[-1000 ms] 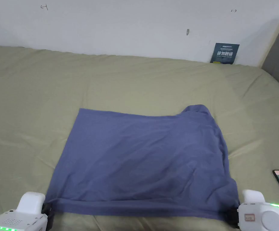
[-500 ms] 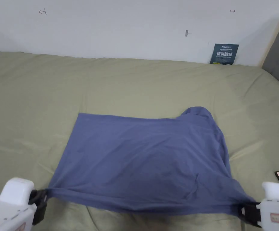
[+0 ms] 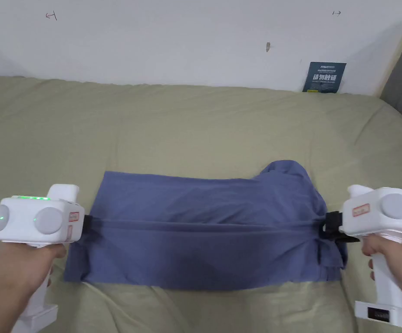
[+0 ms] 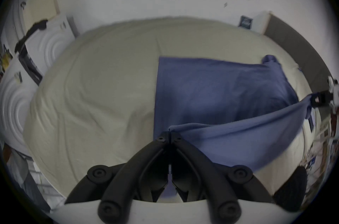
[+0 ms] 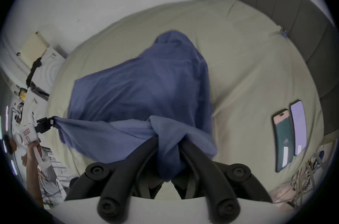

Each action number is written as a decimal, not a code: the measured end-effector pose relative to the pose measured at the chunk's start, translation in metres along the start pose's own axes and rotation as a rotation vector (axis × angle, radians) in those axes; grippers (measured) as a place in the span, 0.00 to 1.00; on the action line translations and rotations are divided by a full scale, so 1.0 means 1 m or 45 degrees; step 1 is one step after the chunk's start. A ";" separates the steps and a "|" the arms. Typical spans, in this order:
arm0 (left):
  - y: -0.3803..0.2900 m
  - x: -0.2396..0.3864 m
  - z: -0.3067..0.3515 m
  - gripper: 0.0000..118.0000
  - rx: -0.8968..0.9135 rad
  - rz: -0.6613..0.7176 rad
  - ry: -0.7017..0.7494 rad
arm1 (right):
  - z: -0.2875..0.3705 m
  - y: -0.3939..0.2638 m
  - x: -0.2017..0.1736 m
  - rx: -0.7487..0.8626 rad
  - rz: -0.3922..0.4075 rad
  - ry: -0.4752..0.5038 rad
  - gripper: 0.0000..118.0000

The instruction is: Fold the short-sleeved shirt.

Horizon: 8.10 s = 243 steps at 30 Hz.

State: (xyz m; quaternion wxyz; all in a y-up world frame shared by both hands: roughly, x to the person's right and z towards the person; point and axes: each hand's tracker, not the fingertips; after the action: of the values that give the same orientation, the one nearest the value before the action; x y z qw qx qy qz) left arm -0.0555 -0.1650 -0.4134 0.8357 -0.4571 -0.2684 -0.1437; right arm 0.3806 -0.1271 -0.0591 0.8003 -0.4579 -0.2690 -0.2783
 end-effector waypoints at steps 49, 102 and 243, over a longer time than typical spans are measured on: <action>-0.117 0.006 -0.009 0.00 0.123 0.027 0.015 | -0.041 -0.099 0.038 0.215 0.194 -0.142 1.00; -0.220 -0.003 0.185 0.00 0.546 -0.070 -0.086 | 0.128 -0.261 0.010 0.552 0.304 0.000 0.01; -0.110 -0.022 0.133 0.01 0.042 0.108 -0.072 | 0.136 -0.238 -0.052 0.728 0.237 0.270 0.00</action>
State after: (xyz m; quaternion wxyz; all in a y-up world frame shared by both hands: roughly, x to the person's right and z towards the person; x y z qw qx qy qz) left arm -0.1692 -0.1130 -0.2928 0.8405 -0.4581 -0.2746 -0.0909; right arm 0.1554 -0.0978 0.1037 0.9422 -0.2054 -0.2084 -0.1631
